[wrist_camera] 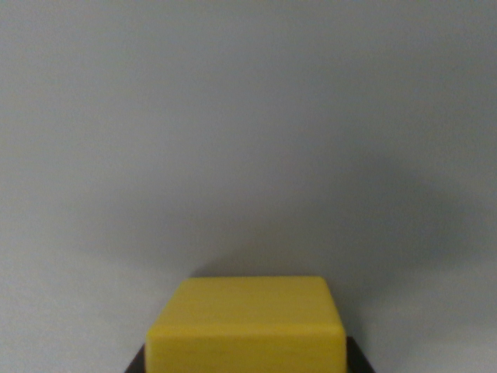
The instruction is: Pick yellow cube
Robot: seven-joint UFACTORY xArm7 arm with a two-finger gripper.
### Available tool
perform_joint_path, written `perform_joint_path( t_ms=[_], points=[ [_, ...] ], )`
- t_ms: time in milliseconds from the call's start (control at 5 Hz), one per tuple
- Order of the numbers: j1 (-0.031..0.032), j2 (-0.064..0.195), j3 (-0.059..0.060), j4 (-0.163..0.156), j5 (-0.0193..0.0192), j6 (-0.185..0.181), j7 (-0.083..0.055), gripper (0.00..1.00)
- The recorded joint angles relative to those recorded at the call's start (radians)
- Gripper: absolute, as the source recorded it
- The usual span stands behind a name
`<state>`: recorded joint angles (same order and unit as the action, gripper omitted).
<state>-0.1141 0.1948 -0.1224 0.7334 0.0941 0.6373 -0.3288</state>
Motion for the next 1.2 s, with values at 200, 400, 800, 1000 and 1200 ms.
perform_joint_path(
  t_ms=[200, 400, 800, 1000, 1200],
  points=[
    [0.0001, -0.003, 0.000, 0.004, -0.0006, 0.007, 0.001, 1.00],
    [0.0001, -0.003, 0.000, 0.004, -0.0006, 0.007, 0.001, 1.00],
    [0.0002, -0.008, 0.000, 0.013, -0.0018, 0.020, 0.002, 1.00],
    [0.0005, -0.015, 0.000, 0.024, -0.0034, 0.039, 0.004, 1.00],
    [0.0005, -0.015, 0.000, 0.024, -0.0034, 0.039, 0.004, 1.00]
  ],
)
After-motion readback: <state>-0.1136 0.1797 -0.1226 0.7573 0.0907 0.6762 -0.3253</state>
